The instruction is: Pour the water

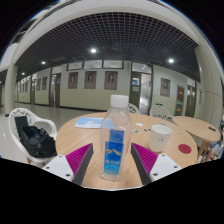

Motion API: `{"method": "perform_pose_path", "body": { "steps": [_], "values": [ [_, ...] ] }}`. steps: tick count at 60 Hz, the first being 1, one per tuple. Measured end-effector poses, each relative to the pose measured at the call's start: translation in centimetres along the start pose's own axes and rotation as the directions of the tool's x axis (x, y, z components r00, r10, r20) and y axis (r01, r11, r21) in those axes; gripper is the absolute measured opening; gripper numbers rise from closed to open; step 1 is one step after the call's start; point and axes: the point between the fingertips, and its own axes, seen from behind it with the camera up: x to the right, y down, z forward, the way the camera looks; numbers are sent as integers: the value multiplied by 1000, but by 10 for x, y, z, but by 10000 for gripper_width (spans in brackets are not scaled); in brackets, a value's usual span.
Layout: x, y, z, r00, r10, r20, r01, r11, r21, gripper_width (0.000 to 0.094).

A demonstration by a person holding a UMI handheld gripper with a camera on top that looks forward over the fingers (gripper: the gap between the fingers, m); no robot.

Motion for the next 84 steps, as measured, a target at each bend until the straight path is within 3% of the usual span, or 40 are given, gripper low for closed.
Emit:
{"method": "perform_pose_path", "body": {
  "steps": [4, 6, 8, 10, 16, 26, 33, 38, 47, 54, 62, 73, 84],
  "values": [
    [3, -2, 17, 999, 14, -52, -14, 1000, 1, 793],
    [4, 4, 32, 997, 19, -74, -19, 1000, 3, 737],
    [5, 5, 34, 996, 21, -85, -21, 1000, 7, 576],
    [7, 7, 35, 995, 22, -102, -22, 1000, 7, 489],
    [5, 5, 39, 993, 20, -116, -15, 999, 49, 457],
    [4, 8, 45, 995, 60, -76, -57, 997, 45, 319],
    [5, 0, 47, 988, 149, -34, -147, 988, 39, 309],
    [9, -16, 62, 947, 321, 3, -321, 946, 38, 308],
    [2, -78, 90, 613, 757, 224, -777, 629, 2, 307],
    [22, -116, 107, 194, 936, 295, -971, 225, -74, 305],
    [54, -124, 117, -161, 940, 302, -984, -130, -120, 306],
    [53, -142, 126, -413, 862, 294, -910, -376, -175, 313],
    [47, -154, 108, -431, 850, 304, -900, -382, -208, 312]
  ]
}}
